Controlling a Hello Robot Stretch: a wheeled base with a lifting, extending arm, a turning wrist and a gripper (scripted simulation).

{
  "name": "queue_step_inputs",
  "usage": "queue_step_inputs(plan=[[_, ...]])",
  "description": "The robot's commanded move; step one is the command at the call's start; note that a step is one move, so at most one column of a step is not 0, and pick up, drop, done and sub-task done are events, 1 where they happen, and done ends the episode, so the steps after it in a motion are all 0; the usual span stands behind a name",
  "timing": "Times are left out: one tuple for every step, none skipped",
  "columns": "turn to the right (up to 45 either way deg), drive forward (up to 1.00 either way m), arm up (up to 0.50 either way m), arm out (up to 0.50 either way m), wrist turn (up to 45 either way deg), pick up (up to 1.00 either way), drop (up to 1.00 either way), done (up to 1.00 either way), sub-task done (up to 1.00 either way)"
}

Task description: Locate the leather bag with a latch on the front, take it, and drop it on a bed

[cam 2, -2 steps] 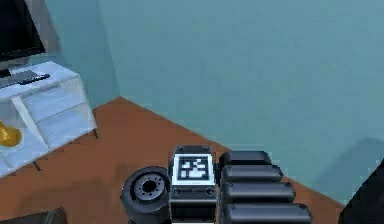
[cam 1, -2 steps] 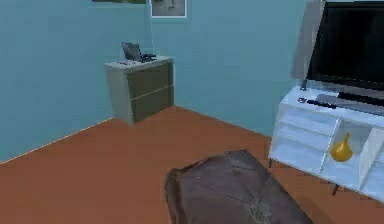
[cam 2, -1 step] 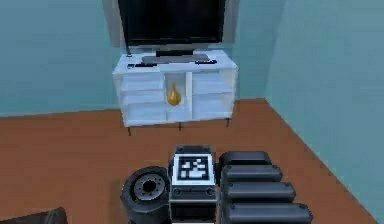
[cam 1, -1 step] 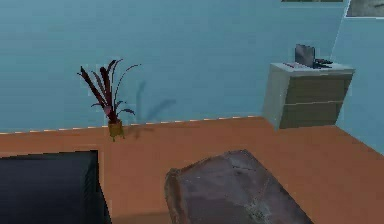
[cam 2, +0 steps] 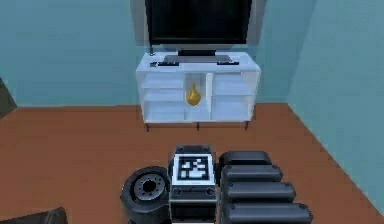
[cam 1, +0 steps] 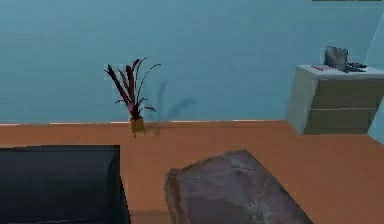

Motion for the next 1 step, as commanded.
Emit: queue_step_inputs(plan=[[0.0,1.0,0.0,0.0,0.0,0.0,0.0,0.0,0.0]])
